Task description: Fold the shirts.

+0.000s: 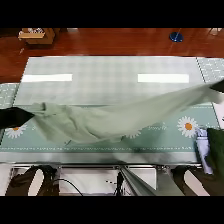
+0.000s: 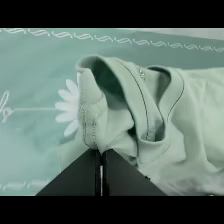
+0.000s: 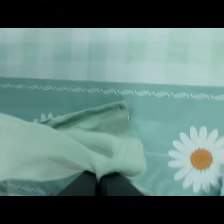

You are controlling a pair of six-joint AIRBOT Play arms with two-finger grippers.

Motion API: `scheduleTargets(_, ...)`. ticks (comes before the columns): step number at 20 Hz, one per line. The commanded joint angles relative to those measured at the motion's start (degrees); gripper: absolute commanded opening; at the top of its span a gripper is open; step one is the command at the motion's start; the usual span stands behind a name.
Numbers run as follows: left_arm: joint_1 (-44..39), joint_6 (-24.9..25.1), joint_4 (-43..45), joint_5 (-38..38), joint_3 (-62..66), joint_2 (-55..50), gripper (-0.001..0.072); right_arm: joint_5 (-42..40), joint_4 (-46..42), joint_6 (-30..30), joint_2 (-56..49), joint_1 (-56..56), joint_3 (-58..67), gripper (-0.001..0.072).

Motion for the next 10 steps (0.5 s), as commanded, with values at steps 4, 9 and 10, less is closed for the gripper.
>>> scheduleTargets(4,-2.97,8.44,-1.84,28.04,-9.97,-11.45,0.0023,-24.17,-0.11,-1.81,-16.63,9.01,-3.41,0.0032)
scheduleTargets(9,-3.65,8.50,-2.84,39.56,-9.97,-23.30,0.0023,-34.18,2.23,-1.79,-26.03,10.25,-3.41,0.0032)
scheduleTargets(10,-4.00,8.50,-2.93,39.60,-9.97,-25.42,0.0023,-34.56,2.29,-1.81,-27.26,10.25,-3.41,0.0032)
